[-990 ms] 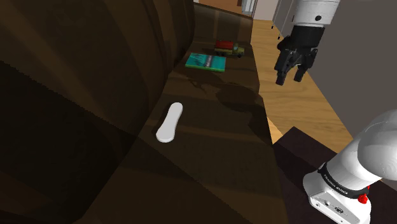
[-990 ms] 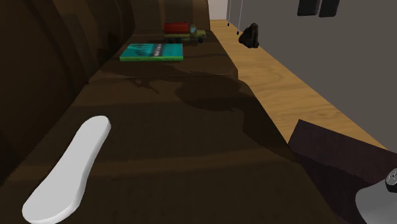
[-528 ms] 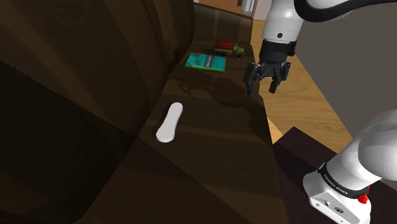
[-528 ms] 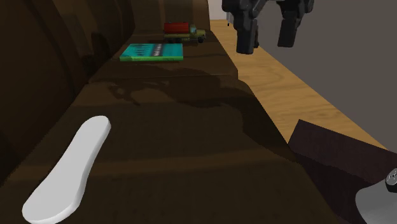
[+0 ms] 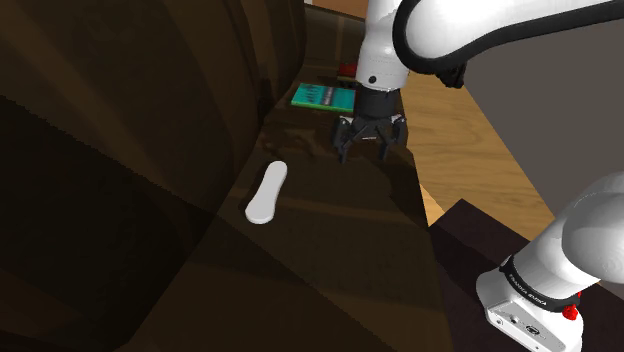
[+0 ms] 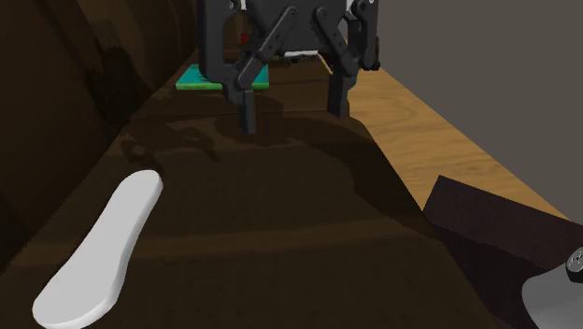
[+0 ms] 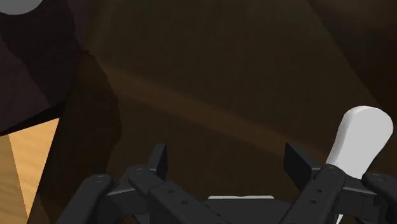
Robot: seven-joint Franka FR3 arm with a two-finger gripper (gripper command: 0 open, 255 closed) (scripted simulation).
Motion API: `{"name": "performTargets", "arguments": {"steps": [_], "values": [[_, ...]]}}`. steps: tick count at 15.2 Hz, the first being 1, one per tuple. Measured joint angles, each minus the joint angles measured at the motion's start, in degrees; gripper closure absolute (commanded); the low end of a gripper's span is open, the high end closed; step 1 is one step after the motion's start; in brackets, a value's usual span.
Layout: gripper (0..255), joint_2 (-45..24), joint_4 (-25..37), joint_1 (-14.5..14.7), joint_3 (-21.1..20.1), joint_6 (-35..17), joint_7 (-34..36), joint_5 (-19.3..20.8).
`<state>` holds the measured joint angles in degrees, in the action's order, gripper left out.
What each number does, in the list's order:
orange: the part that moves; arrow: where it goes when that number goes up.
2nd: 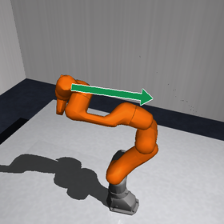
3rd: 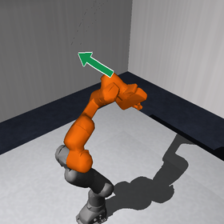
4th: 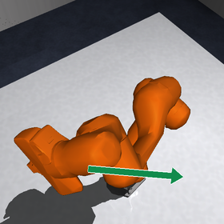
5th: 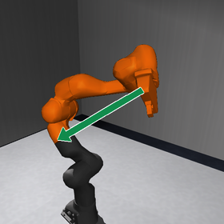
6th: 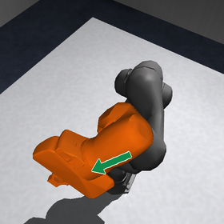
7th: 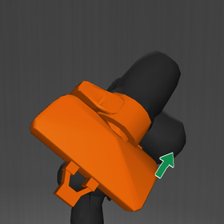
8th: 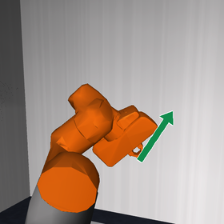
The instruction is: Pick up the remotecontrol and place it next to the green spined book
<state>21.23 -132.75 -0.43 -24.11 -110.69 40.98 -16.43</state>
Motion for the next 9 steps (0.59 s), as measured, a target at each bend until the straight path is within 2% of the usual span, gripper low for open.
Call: {"name": "performTargets", "arguments": {"steps": [4,9], "values": [[0,-8.67,4.71,-1.01,-4.66,-5.15,8.97,3.47],[0,-20.83,12.19,-1.2,-8.5,-9.79,21.45,11.53]]}}
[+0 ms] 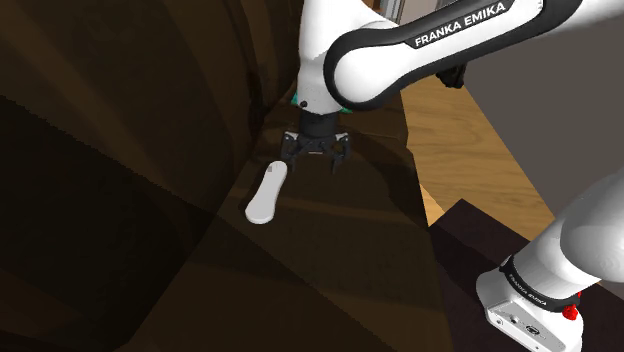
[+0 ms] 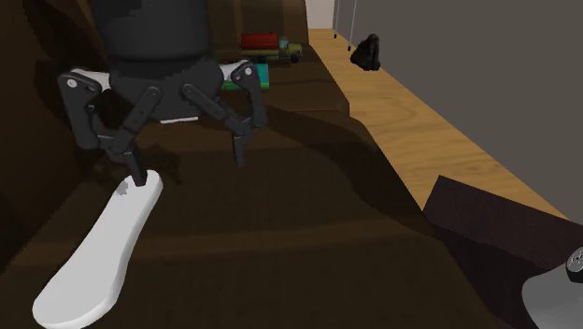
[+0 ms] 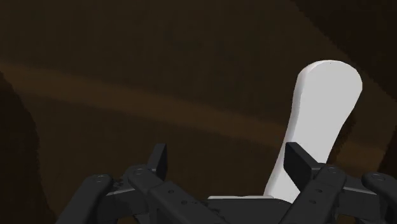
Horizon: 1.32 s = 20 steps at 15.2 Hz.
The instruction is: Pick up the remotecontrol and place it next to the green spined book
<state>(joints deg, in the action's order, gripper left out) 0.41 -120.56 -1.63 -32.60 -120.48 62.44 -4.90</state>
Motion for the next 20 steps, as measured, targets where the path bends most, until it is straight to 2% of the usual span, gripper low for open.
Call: {"name": "performTargets", "arguments": {"steps": [4,8,11,20], "values": [[0,-10.34,8.5,2.39,-0.57,-0.64,10.57,8.11],[0,-21.98,19.9,7.08,1.61,0.63,19.58,16.04],[0,-23.79,22.43,8.43,2.34,2.33,21.73,17.78],[0,-26.58,21.06,9.15,3.15,-1.72,23.23,19.74]]}}
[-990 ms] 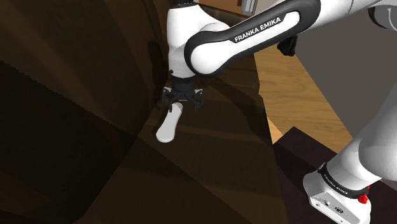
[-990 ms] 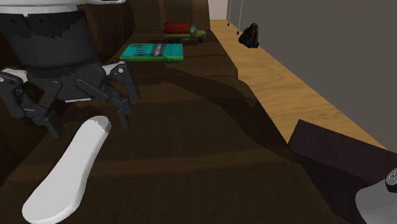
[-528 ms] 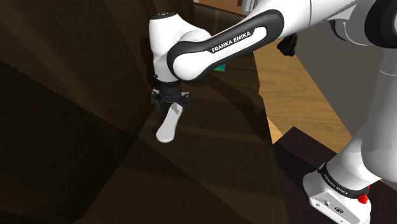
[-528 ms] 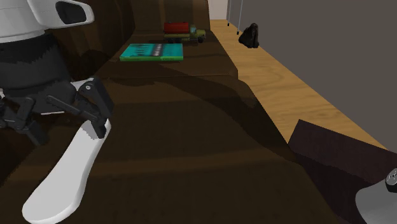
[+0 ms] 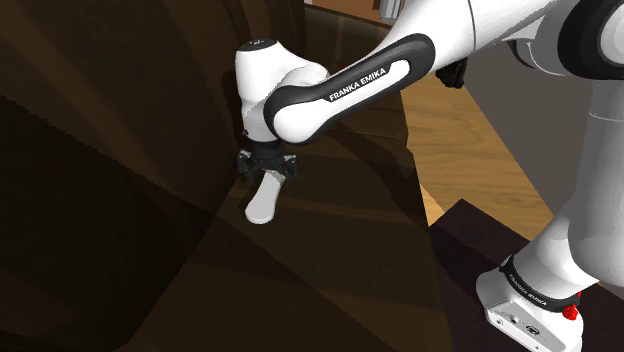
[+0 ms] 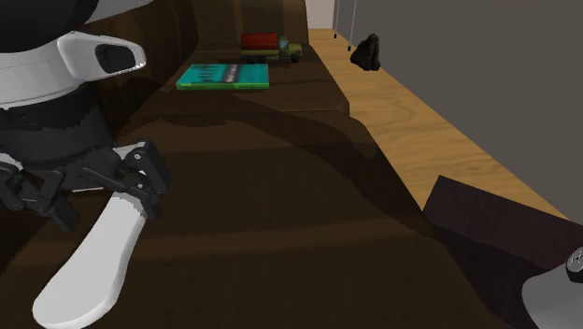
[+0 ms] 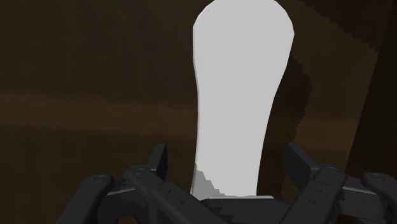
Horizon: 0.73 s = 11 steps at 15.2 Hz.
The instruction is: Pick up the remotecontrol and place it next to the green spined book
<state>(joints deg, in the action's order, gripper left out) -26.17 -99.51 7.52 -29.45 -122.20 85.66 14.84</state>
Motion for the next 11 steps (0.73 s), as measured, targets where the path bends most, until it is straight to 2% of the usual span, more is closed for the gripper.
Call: {"name": "performTargets", "arguments": {"steps": [3,4,11], "values": [[0,-0.34,0.04,-0.14,-0.11,-0.14,-0.1,0.02],[255,-0.24,-0.05,-0.25,-0.18,0.05,-0.19,-0.02],[255,-0.76,-0.16,-0.33,-0.02,-1.53,-0.18,0.09]]}}
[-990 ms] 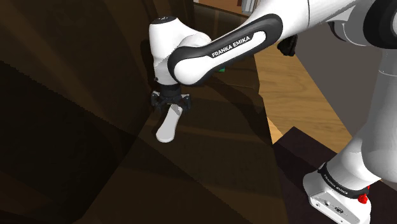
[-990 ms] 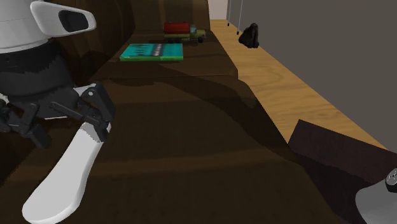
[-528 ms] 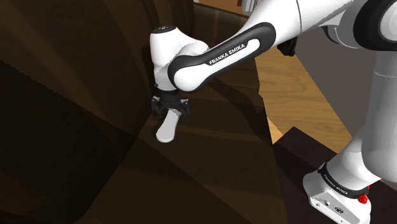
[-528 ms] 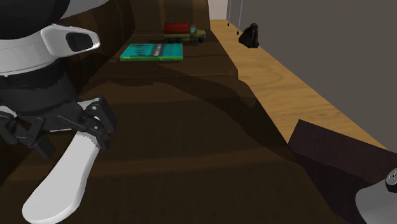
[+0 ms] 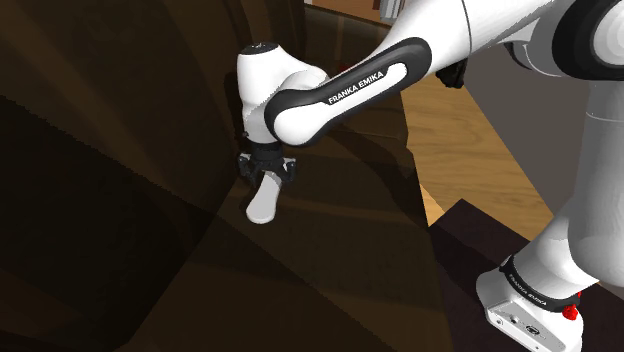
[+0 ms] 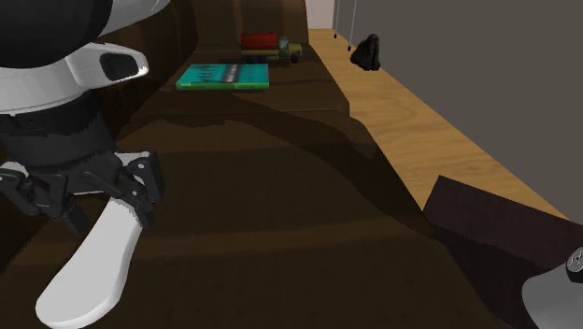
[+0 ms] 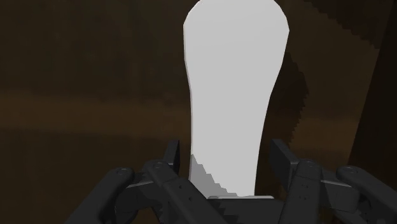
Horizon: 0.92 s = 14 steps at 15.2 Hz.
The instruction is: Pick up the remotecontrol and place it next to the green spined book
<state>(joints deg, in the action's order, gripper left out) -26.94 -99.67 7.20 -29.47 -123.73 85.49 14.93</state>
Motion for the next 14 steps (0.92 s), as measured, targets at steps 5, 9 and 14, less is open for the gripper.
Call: {"name": "performTargets", "arguments": {"steps": [5,9,14], "values": [[255,0.19,0.17,-0.07,-0.12,0.58,-0.07,-0.29],[255,1.16,1.11,-0.31,-0.51,2.84,-0.59,-1.09],[255,2.5,2.93,-0.52,-0.98,6.61,-1.12,-2.1]]}}
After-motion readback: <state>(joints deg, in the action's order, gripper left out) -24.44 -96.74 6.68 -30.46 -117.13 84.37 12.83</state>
